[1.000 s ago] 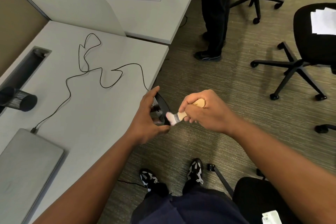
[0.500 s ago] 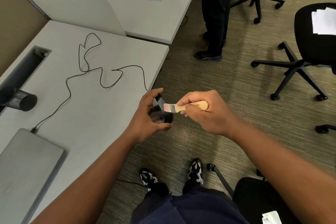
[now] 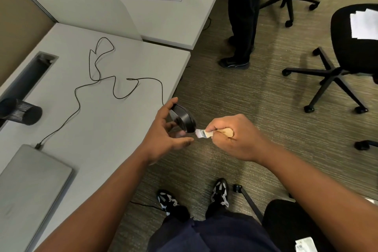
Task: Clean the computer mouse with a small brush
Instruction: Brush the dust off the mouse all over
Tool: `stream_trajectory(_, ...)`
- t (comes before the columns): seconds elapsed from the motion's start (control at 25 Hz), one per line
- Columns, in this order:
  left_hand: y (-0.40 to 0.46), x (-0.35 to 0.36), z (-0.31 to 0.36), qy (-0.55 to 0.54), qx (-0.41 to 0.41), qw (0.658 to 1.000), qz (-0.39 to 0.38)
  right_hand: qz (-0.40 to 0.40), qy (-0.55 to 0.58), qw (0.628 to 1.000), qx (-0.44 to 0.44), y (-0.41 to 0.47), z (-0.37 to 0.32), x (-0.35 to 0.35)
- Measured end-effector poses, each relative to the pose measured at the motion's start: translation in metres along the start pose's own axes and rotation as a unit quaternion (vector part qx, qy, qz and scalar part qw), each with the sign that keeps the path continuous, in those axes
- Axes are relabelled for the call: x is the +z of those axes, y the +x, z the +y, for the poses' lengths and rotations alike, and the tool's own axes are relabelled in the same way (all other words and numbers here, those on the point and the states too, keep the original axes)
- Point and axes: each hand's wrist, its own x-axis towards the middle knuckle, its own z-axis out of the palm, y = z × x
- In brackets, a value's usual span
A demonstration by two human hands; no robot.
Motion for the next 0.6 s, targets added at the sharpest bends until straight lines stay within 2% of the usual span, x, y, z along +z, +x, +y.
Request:
stream_trajectory(0.16, 0.0, 0.001, 0.001, -0.037, -0.017, 0.999, 0.012, 0.111, 0.12, 0.986, -0.028, -0.002, -0.005, -0.01)
stream_trajectory(0.24, 0.0, 0.003, 0.002, -0.049, -0.023, 0.998, 0.017, 0.114, 0.154, 0.98, -0.059, 0.0, -0.009, -0.01)
stream_trajectory(0.4, 0.0, 0.01, 0.011, -0.157, -0.028, 0.987, 0.028, 0.052, 0.077, 0.993, -0.073, 0.003, -0.007, 0.0)
stream_trajectory(0.6, 0.001, 0.01, 0.01, -0.202, -0.021, 0.978, 0.05, 0.044, -0.032, 0.995, -0.08, -0.001, 0.008, 0.003)
